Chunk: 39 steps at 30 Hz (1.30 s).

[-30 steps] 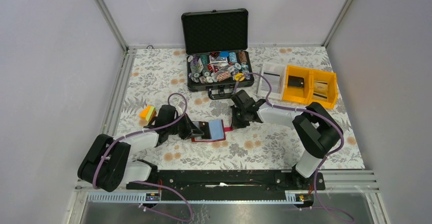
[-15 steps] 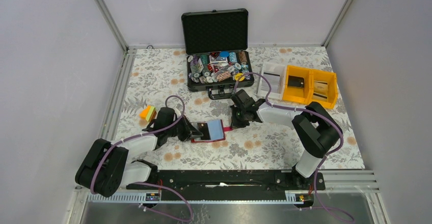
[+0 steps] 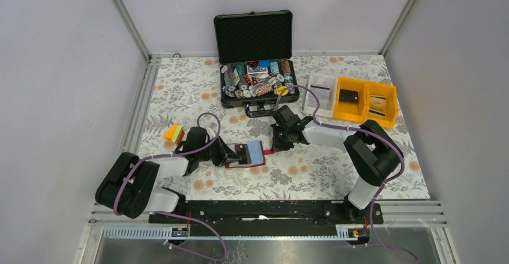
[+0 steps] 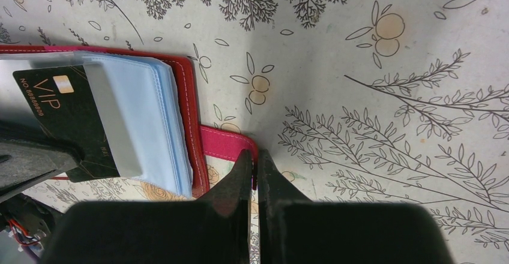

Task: Put the credit cards into the card holder
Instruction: Insert the credit card into the card holder.

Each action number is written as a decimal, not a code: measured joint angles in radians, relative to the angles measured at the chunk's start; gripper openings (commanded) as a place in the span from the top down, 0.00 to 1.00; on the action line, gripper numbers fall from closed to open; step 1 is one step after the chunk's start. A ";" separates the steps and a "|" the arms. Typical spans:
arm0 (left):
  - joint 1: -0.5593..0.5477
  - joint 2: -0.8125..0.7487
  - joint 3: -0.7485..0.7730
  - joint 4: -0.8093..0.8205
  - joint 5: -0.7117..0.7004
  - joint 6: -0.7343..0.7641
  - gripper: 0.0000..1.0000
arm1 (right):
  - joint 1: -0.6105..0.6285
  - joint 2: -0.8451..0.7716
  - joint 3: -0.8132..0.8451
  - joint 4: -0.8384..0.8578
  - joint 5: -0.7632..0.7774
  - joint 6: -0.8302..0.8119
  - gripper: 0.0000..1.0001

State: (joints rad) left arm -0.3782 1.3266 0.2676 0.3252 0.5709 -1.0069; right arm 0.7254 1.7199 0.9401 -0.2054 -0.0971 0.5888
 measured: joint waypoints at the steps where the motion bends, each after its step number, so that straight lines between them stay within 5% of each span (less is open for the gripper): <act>1: 0.000 0.010 0.000 0.013 0.003 -0.002 1.00 | 0.000 0.000 0.000 0.000 0.000 0.000 1.00; 11: 0.000 0.107 0.000 0.121 0.046 -0.016 1.00 | -0.003 0.011 0.010 0.000 -0.019 0.000 1.00; 17: 0.000 0.122 0.015 0.104 0.055 0.005 0.84 | -0.005 0.012 0.011 0.000 -0.025 0.000 1.00; 26: -0.001 0.062 0.108 -0.151 -0.023 0.137 0.63 | -0.005 0.014 0.011 0.006 -0.029 0.000 1.00; 39: -0.037 0.057 0.176 -0.280 -0.091 0.216 0.75 | -0.005 0.015 0.011 0.008 -0.030 0.000 1.00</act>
State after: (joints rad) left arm -0.4152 1.3838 0.4438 0.0452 0.4801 -0.7906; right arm 0.7200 1.7351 0.9508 -0.1974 -0.1268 0.5892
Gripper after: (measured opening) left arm 0.280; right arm 0.028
